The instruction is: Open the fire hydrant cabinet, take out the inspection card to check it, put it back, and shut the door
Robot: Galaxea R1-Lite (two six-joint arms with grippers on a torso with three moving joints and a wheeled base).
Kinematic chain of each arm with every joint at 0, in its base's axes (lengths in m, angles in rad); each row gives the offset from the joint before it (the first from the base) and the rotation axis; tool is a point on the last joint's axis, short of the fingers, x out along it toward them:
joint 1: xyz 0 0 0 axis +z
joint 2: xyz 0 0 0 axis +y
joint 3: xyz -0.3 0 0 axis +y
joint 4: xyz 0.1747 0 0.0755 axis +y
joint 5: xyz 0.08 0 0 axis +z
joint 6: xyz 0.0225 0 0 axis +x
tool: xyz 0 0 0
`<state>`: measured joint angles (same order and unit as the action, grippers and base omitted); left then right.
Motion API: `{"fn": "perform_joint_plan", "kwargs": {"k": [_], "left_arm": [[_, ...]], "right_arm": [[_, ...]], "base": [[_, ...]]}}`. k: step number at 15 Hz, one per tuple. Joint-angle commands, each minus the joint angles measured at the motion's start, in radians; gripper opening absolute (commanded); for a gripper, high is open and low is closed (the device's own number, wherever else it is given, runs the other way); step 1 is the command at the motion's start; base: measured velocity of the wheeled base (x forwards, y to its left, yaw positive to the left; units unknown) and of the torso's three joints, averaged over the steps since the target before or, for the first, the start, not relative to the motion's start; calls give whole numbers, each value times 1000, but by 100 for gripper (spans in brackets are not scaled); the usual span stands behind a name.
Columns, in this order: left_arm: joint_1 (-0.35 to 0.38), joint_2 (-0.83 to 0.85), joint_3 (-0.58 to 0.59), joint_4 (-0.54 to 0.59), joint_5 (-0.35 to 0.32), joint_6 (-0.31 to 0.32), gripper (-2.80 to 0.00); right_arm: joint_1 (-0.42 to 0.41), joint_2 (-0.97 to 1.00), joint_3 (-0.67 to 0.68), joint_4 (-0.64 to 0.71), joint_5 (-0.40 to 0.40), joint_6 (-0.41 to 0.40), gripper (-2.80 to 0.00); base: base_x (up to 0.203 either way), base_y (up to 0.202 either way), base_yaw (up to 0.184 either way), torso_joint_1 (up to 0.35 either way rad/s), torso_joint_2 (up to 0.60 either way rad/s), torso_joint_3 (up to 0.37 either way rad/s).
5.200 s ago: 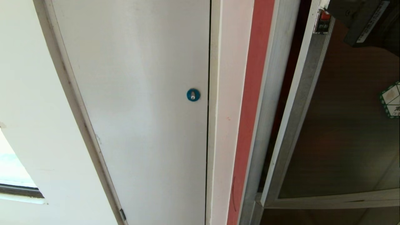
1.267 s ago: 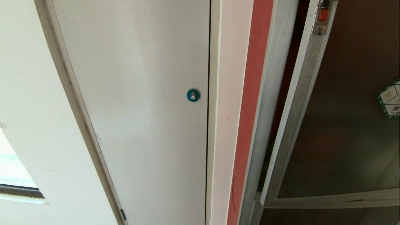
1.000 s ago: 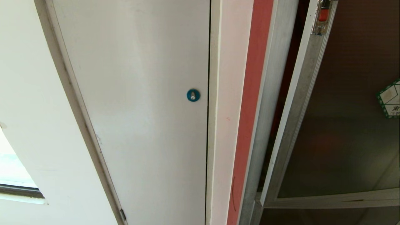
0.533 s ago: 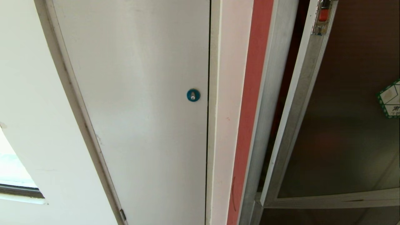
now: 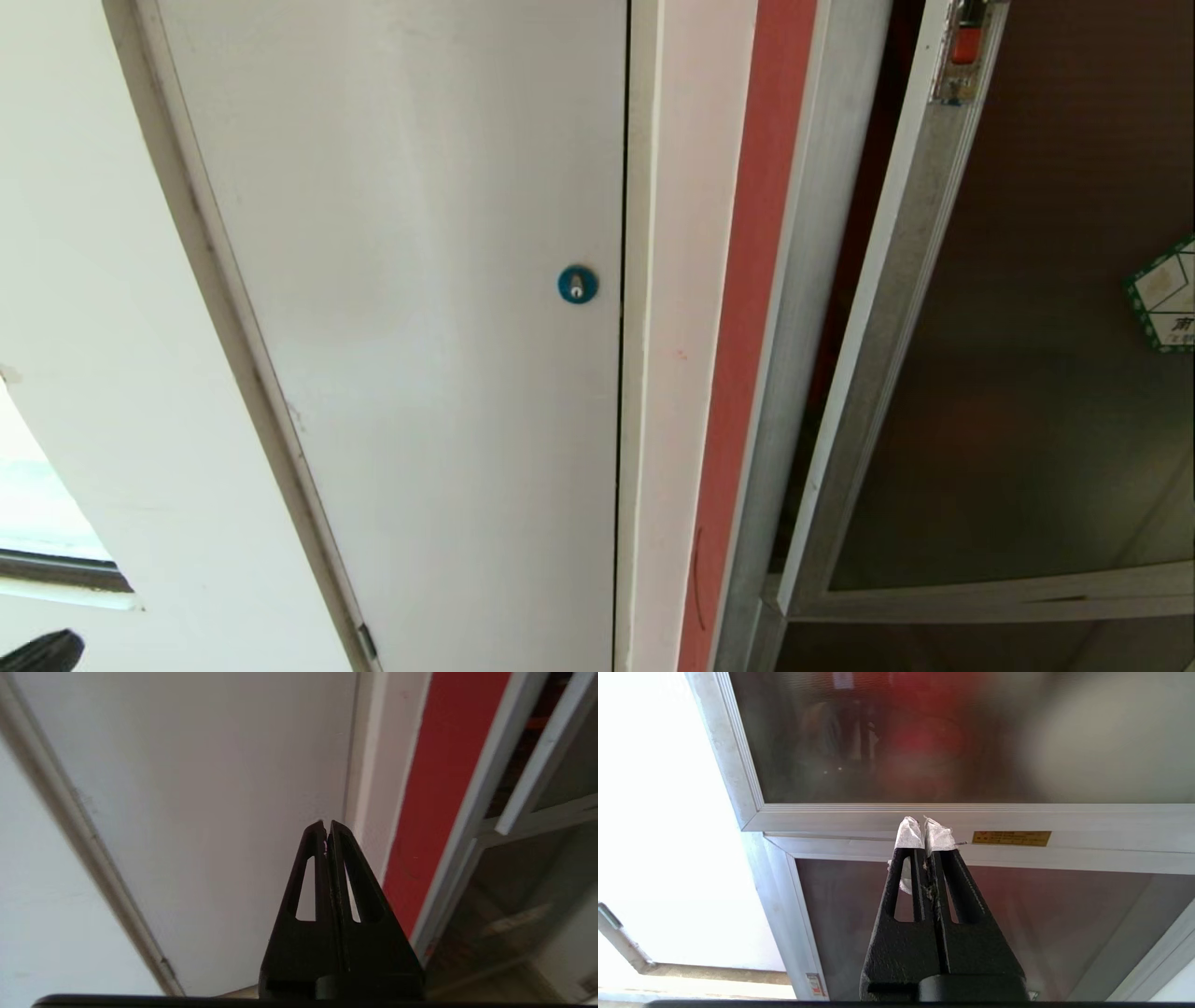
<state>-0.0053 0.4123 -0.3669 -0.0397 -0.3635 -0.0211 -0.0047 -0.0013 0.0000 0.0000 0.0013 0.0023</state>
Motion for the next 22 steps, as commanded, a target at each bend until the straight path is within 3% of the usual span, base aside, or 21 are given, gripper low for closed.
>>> {"fn": "perform_joint_plan", "kwargs": {"k": [1, 3, 5, 7, 8, 10, 12, 14, 22], "left_arm": [[-44, 352, -129, -32, -63, -2, -280], [-158, 550, -238, -67, -98, -10, -280], [-328, 706, -358, -89, -117, -34, -280], [-454, 827, -480, -100, -122, -62, -280], [-516, 879, -527, -103, -100, -71, -280], [-624, 977, -595, -109, 17, -85, -280], [-675, 1071, -625, -182, 79, -92, -280], [-731, 1131, -634, -291, 97, -95, -280], [-846, 1290, -764, -310, 133, -102, -280]], "right_arm": [[0, 0, 0, 0, 0, 1, -280], [0, 0, 0, 0, 0, -1, -280], [0, 0, 0, 0, 0, -1, -280], [-1, 0, 0, 0, 0, 0, -280], [-1, 1, 0, 0, 0, 0, -280], [0, 0, 0, 0, 0, 0, -280], [0, 0, 0, 0, 0, 1, -280], [0, 0, 0, 0, 0, 1, -280], [0, 1, 0, 0, 0, 1, -280]], "base": [[0, 0, 0, 0, 0, 0], [0, 0, 0, 0, 0, 0], [0, 0, 0, 0, 0, 0], [0, 0, 0, 0, 0, 0], [0, 0, 0, 0, 0, 0], [0, 0, 0, 0, 0, 0], [0, 0, 0, 0, 0, 0], [0, 0, 0, 0, 0, 0], [0, 0, 0, 0, 0, 0]]}}
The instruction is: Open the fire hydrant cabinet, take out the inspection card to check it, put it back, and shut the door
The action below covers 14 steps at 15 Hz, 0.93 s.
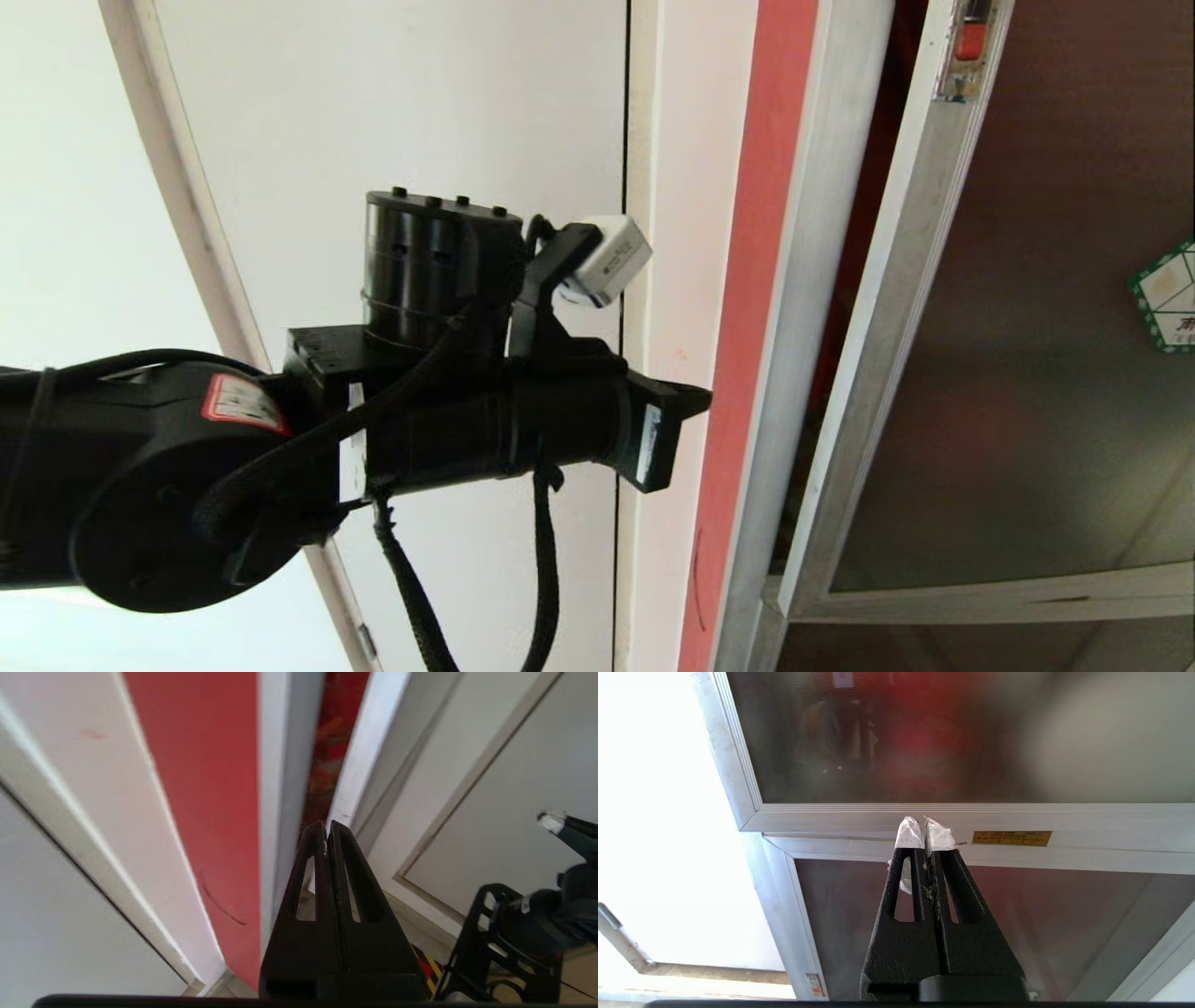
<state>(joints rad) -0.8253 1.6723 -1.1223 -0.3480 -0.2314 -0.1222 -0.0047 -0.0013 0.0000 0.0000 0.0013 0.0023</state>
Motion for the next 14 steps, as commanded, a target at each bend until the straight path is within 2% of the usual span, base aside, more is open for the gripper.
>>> {"fn": "perform_joint_plan", "kwargs": {"k": [1, 5, 12, 14], "left_arm": [[-50, 37, -10, -2, 14, -1, -280], [-97, 154, -97, -77, 96, 1, -280], [-114, 266, -236, -84, 129, 7, -280], [-113, 294, -253, -86, 151, 34, -280]], "right_arm": [[0, 0, 0, 0, 0, -1, -280], [0, 0, 0, 0, 0, 1, -280], [0, 0, 0, 0, 0, 1, -280], [0, 0, 0, 0, 0, 1, -280]], "base": [[0, 0, 0, 0, 0, 0], [0, 0, 0, 0, 0, 0], [0, 0, 0, 0, 0, 0], [0, 0, 0, 0, 0, 0]]}}
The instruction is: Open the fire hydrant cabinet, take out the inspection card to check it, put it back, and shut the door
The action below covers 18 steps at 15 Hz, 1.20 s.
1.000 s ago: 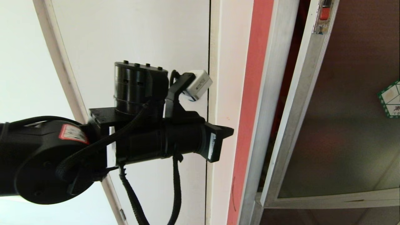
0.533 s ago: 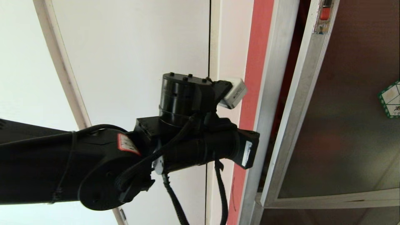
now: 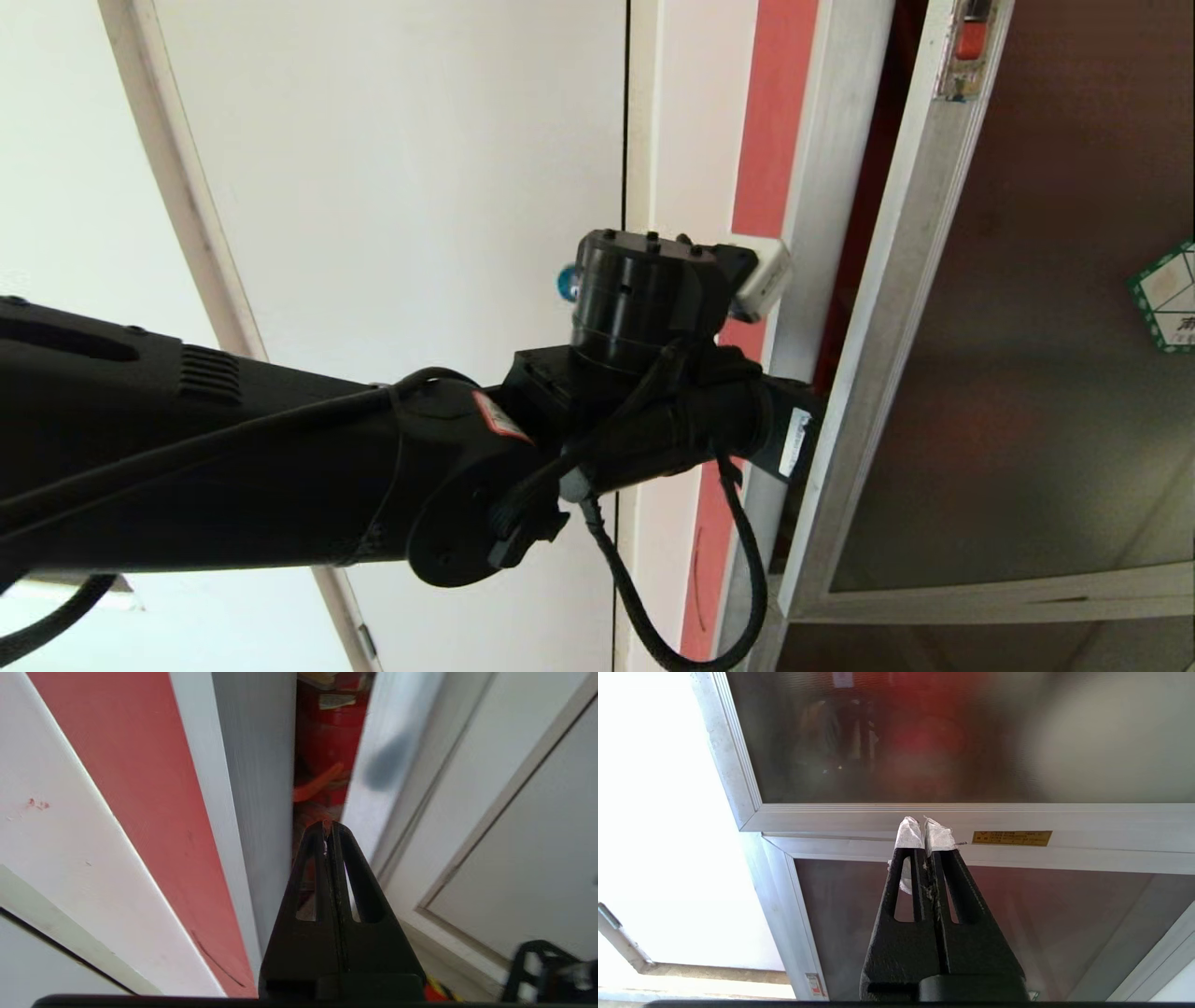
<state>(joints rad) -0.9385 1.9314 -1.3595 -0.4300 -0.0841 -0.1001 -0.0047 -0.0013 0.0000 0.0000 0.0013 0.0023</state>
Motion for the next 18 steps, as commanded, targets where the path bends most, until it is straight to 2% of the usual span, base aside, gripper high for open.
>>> {"fn": "perform_joint_plan", "kwargs": {"k": [1, 4, 9, 13, 18], "left_arm": [[0, 44, -20, -6, 6, 30, -280], [0, 77, -67, -6, 41, 35, -280], [-2, 99, -109, -13, 43, 31, -280], [-5, 114, -91, -176, 38, 29, -280], [-48, 122, -89, -196, 39, 26, -280]], "right_arm": [[0, 0, 0, 0, 0, -1, -280], [-1, 0, 0, 0, 0, -1, -280], [0, 0, 0, 0, 0, -1, -280], [-1, 0, 0, 0, 0, 0, -280], [0, 0, 0, 0, 0, 0, -280]], "base": [[0, 0, 0, 0, 0, 0], [0, 0, 0, 0, 0, 0], [0, 0, 0, 0, 0, 0], [0, 0, 0, 0, 0, 0], [0, 0, 0, 0, 0, 0]]}}
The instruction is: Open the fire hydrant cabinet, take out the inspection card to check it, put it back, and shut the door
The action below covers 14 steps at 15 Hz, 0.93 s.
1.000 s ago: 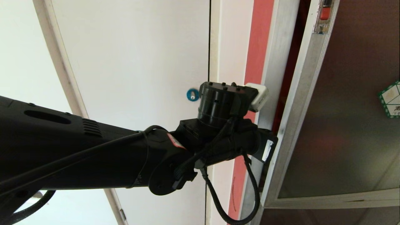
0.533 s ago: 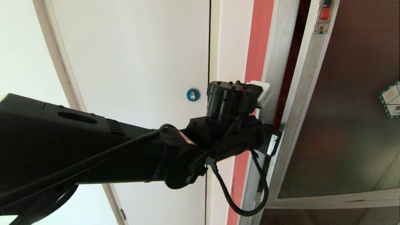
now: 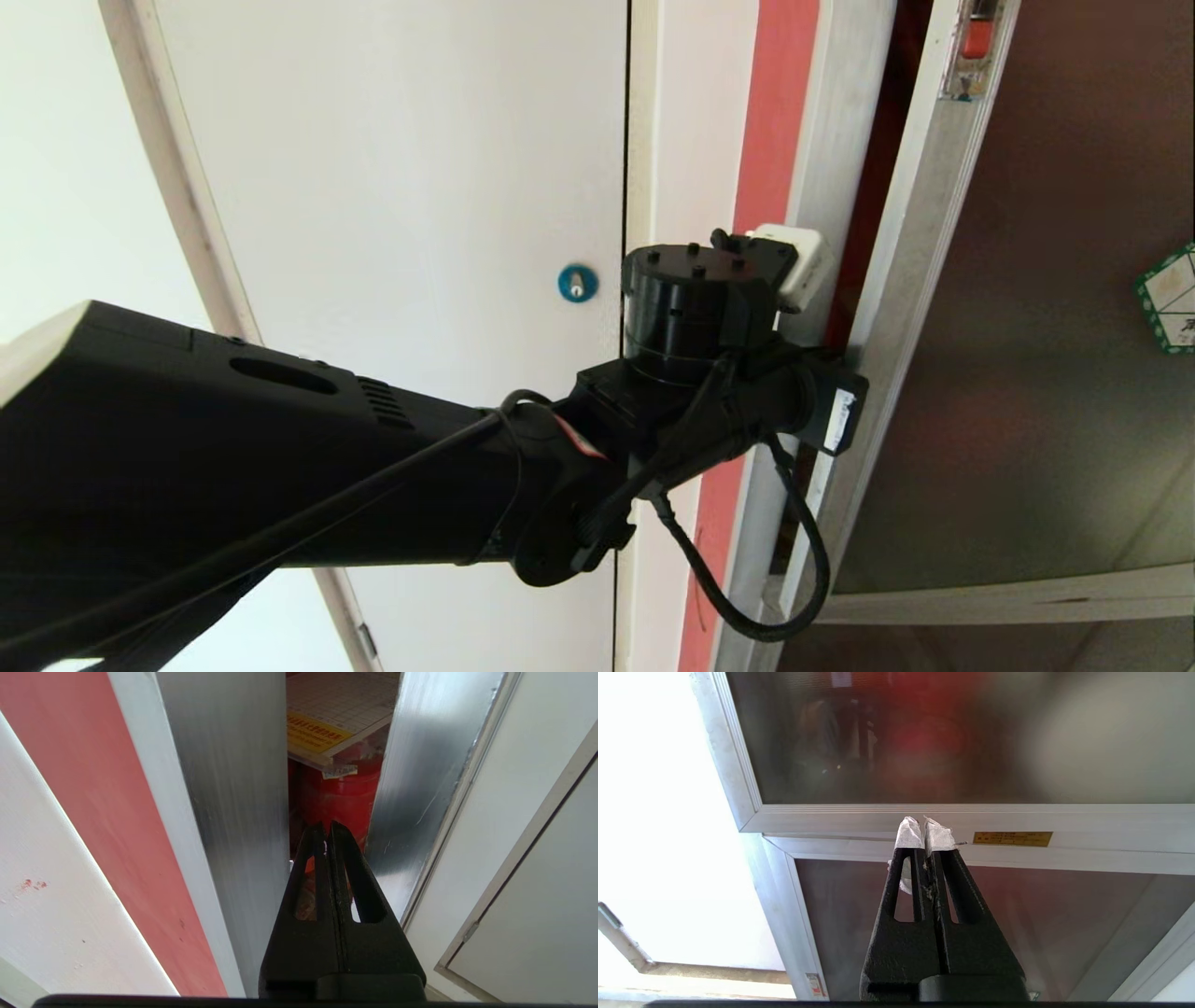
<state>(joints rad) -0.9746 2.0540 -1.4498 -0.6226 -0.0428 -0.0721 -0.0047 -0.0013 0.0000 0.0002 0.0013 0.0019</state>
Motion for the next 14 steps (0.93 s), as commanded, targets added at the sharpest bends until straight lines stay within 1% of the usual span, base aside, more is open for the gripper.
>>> {"fn": "perform_joint_plan", "kwargs": {"k": [1, 4, 7, 8, 14], "left_arm": [[-20, -5, 8, -3, -2, -2, -280], [-47, -32, 59, -18, 1, 0, -280], [-99, -73, 125, -83, 2, 1, -280], [-114, -83, 136, -87, 2, 1, -280], [-187, -102, 139, -88, 1, -3, -280]], "right_arm": [[0, 0, 0, 0, 0, 1, -280], [0, 0, 0, 0, 0, 1, -280], [0, 0, 0, 0, 0, 0, -280], [0, 0, 0, 0, 0, 0, -280], [0, 0, 0, 0, 0, 0, -280]], "base": [[0, 0, 0, 0, 0, 0], [0, 0, 0, 0, 0, 0], [0, 0, 0, 0, 0, 0], [0, 0, 0, 0, 0, 0], [0, 0, 0, 0, 0, 0]]}}
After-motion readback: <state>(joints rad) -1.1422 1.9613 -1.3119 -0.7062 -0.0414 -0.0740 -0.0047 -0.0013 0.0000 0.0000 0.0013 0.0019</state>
